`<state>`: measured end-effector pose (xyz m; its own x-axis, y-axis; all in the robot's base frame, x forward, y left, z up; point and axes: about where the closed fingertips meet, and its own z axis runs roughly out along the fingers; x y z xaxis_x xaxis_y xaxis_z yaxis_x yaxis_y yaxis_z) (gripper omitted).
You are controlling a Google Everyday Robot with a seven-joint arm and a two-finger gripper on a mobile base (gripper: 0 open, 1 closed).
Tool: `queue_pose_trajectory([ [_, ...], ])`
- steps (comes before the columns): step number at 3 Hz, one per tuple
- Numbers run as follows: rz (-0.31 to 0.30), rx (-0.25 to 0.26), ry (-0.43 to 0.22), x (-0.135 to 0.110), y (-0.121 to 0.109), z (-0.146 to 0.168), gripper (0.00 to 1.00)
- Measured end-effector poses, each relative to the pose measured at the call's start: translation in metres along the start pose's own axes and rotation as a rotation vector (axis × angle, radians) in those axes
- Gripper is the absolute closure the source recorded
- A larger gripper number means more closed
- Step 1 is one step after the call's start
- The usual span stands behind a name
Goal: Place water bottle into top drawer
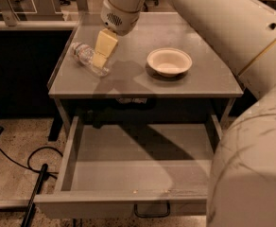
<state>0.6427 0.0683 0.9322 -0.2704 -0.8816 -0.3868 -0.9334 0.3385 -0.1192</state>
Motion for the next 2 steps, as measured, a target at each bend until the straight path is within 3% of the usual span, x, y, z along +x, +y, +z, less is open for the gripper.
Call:
queue_pose_trajectory([
  [2, 0.056, -0.018, -0.036, -0.044, -0.023, 0.043, 0.00],
])
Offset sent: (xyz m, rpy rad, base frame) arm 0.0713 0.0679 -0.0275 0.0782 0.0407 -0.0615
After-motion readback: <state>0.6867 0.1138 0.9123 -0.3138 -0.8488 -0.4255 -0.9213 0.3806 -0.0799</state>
